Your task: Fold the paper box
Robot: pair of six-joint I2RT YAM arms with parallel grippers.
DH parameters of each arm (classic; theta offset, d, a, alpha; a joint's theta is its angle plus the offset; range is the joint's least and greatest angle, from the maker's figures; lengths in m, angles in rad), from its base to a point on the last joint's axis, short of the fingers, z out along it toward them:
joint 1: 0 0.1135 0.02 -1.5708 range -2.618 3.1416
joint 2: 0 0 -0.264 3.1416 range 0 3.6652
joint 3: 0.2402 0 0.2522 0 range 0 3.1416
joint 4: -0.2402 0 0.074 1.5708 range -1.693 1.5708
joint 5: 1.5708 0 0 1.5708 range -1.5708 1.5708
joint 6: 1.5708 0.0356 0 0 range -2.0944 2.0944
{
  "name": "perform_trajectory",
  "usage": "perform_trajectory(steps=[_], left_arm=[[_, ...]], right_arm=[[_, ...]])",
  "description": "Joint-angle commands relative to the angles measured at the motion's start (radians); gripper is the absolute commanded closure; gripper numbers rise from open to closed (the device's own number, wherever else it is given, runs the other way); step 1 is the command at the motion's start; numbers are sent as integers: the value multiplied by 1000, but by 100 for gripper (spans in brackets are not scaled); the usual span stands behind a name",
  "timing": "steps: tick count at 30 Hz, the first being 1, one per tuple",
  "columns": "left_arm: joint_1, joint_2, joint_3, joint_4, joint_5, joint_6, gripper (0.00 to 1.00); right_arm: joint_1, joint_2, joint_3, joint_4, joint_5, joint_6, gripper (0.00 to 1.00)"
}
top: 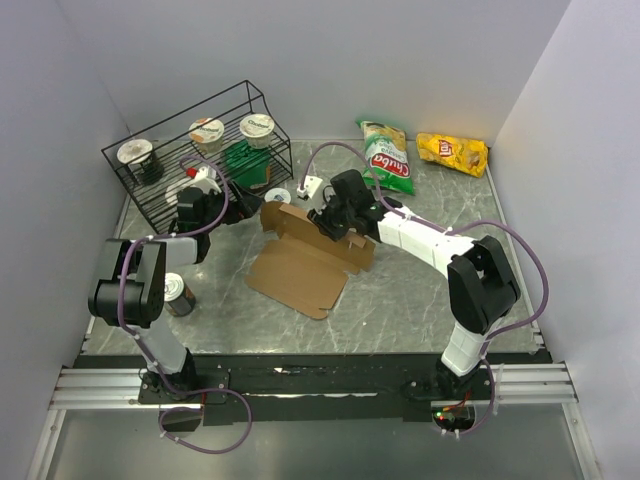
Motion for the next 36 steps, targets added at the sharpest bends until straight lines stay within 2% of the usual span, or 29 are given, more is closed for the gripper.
perform_trajectory(steps=[1, 4, 8, 15, 19, 23, 25, 29, 33, 36], left_arm=[[-3, 23, -21, -32, -13, 18, 14], [-2, 20, -26, -44, -65, 4, 11], [-2, 1, -57, 29, -83, -51, 5], [-6, -45, -116, 154, -155, -180, 4], [-20, -68, -161, 181, -267, -214, 8], [-23, -72, -184, 217, -364, -246, 20], [-23, -88, -228, 267, -389, -266, 20], [-25, -160, -236, 254, -378, -251, 6], [-25, -262, -282, 214, -353, -223, 2], [-25, -361, -334, 165, -332, -199, 5]], right_arm=[[11, -19, -18, -12, 15, -15, 66], [12, -24, -21, -11, 16, -15, 66], [14, -22, -22, -14, 16, -15, 66], [17, -17, -21, -15, 12, -13, 67], [17, -20, -24, -17, 13, -12, 67], [18, -27, -29, -14, 15, -12, 67], [17, -25, -29, -17, 21, -13, 67], [18, -24, -26, -29, 32, -22, 69], [23, -39, -27, -46, -14, -13, 69], [29, -45, -30, -55, -28, -12, 69]])
